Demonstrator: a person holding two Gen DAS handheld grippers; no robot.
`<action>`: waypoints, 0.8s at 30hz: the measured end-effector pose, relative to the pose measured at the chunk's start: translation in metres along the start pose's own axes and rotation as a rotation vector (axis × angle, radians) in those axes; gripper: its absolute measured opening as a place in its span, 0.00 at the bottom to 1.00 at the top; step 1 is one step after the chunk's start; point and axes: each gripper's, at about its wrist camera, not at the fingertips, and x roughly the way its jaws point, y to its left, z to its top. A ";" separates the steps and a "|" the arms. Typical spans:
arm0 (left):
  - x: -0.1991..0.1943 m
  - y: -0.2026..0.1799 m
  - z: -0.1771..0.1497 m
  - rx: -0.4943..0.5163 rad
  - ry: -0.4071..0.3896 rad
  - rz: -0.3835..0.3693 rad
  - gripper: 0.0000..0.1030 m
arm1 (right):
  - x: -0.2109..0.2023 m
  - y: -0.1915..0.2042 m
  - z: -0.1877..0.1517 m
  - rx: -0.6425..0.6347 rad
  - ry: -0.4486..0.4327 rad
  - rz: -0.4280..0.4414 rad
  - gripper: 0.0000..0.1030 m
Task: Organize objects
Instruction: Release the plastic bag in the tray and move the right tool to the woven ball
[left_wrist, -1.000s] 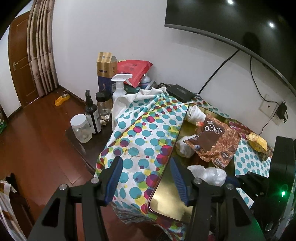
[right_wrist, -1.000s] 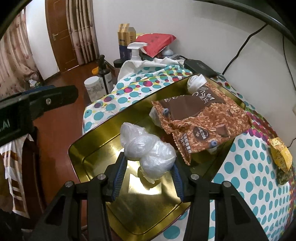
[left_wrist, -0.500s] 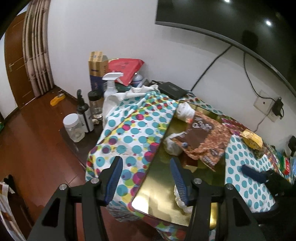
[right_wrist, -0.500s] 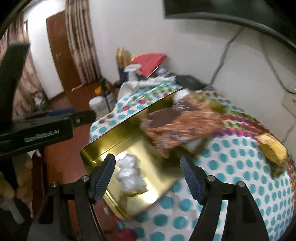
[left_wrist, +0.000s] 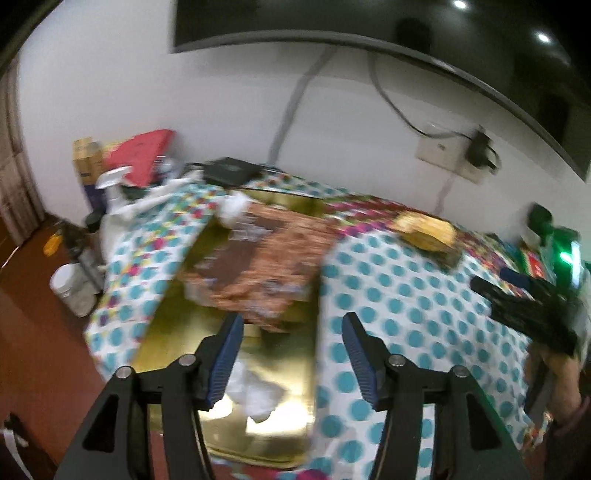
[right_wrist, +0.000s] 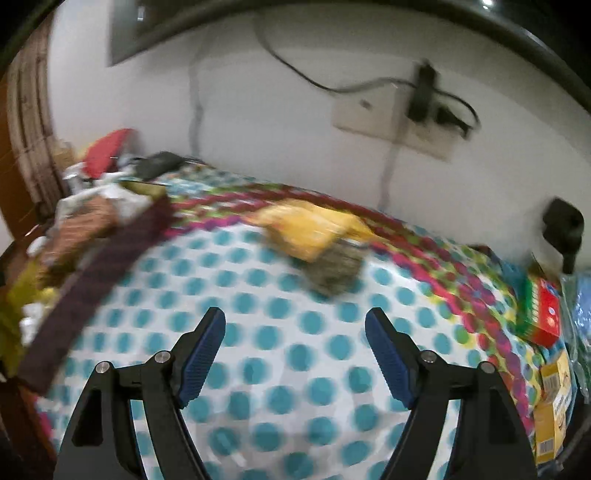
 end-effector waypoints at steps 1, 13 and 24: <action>0.004 -0.009 0.000 0.011 0.008 -0.013 0.60 | 0.007 -0.005 0.000 0.006 0.011 -0.004 0.74; 0.049 -0.078 -0.003 0.146 0.093 -0.054 0.60 | 0.069 -0.024 0.023 0.000 0.050 -0.002 0.74; 0.084 -0.110 0.004 0.176 0.107 -0.070 0.60 | 0.086 -0.033 0.028 0.004 0.058 0.030 0.50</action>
